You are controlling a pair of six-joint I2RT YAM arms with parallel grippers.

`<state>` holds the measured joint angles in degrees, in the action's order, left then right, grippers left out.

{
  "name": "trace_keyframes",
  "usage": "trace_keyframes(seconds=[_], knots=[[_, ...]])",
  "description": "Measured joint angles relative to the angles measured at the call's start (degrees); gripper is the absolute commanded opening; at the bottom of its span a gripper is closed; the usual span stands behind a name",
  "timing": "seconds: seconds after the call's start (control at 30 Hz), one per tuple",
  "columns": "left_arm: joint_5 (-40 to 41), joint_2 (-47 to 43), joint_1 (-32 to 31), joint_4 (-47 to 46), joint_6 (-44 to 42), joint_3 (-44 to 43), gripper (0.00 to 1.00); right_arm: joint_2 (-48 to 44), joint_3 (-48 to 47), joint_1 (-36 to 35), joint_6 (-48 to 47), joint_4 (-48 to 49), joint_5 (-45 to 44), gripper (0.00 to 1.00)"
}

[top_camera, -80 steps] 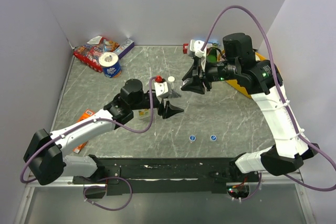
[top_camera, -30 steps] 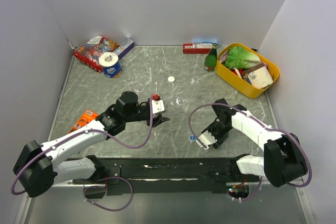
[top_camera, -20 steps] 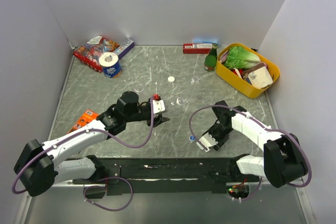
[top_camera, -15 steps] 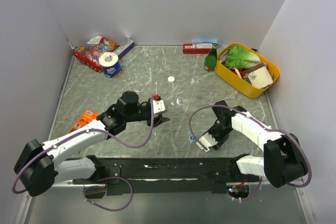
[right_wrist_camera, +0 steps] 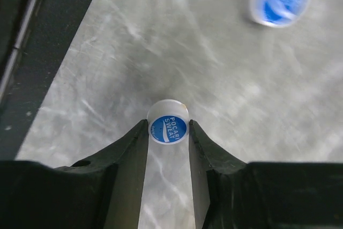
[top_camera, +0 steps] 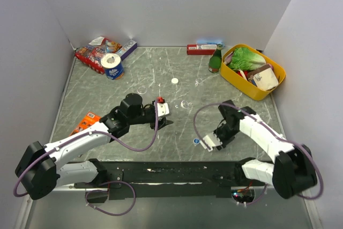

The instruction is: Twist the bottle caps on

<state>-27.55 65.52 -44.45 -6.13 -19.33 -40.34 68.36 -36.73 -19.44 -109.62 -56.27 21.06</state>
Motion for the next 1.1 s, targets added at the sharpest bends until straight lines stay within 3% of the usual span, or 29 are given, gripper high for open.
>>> trace_keyframes(seconds=[0.1, 0.3, 0.4, 0.8, 1.1], knots=[[-0.3, 0.2, 0.1, 0.0, -1.4, 0.0, 0.01, -4.3, -7.7, 0.0, 4.8, -6.1, 2.8, 0.23], [-1.7, 2.3, 0.4, -0.5, -6.1, 2.2, 0.01, -10.5, -32.3, -2.0, 17.1, -13.4, 10.5, 0.22], [-1.7, 2.8, 0.4, -0.9, -8.9, 4.3, 0.01, -11.7, -38.7, -4.8, 21.9, -15.0, 13.0, 0.22], [-1.7, 2.8, 0.4, -1.6, -14.2, 5.4, 0.01, -8.5, -41.4, -21.9, 35.1, -10.3, 12.7, 0.22], [-1.6, 2.1, 0.5, -2.6, -14.3, 5.4, 0.01, -8.3, -39.1, -26.4, 35.9, -2.6, 8.4, 0.22]])
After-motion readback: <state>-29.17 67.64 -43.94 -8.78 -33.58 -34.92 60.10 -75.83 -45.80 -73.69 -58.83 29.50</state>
